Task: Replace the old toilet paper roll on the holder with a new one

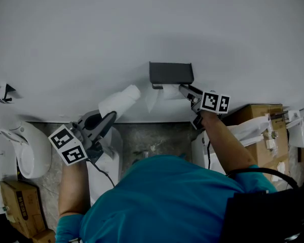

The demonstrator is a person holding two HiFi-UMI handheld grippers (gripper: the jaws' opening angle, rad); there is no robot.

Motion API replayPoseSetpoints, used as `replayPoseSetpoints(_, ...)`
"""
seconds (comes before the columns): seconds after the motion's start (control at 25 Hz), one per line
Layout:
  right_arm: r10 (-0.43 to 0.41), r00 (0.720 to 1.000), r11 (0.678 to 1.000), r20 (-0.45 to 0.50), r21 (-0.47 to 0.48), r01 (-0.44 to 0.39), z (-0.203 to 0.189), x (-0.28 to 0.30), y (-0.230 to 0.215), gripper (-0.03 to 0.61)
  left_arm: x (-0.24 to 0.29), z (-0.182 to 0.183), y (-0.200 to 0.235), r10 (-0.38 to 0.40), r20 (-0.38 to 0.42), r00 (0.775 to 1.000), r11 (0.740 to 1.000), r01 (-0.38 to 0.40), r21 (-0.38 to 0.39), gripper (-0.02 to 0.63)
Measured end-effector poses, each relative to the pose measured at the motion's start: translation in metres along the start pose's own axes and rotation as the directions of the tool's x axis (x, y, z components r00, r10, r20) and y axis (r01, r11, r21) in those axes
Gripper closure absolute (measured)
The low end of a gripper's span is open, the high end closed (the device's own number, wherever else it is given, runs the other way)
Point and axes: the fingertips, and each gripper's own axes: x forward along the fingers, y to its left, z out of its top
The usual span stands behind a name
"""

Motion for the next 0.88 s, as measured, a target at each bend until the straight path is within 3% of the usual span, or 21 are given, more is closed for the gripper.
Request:
replayPoseSetpoints(0.24, -0.113, 0.994, 0.988, -0.012, -0.107, 0.111, -0.01, 0.008, 0.017, 0.391, -0.001, 0.001, -0.002, -0.009, 0.002, 1.0, 1.0, 0.009, 0.001, 0.603)
replayPoseSetpoints(0.4, -0.098, 0.995, 0.982, -0.025, -0.163, 0.093, -0.019, 0.023, 0.034, 0.397, 0.0, -0.001, 0.0, -0.01, -0.004, 1.0, 1.0, 0.01, -0.005, 0.603)
replayPoseSetpoints(0.68, -0.1, 0.995, 0.986, -0.011, -0.134, 0.097, -0.014, 0.019, 0.033, 0.394, -0.001, -0.002, 0.0, -0.008, -0.007, 1.0, 1.0, 0.007, -0.004, 0.603)
replayPoseSetpoints(0.88, -0.044, 0.999, 0.99, 0.023, -0.132, 0.047, -0.005, 0.001, 0.036, 0.341, 0.0, -0.001, 0.0, -0.012, -0.003, 1.0, 1.0, 0.012, 0.0, 0.603)
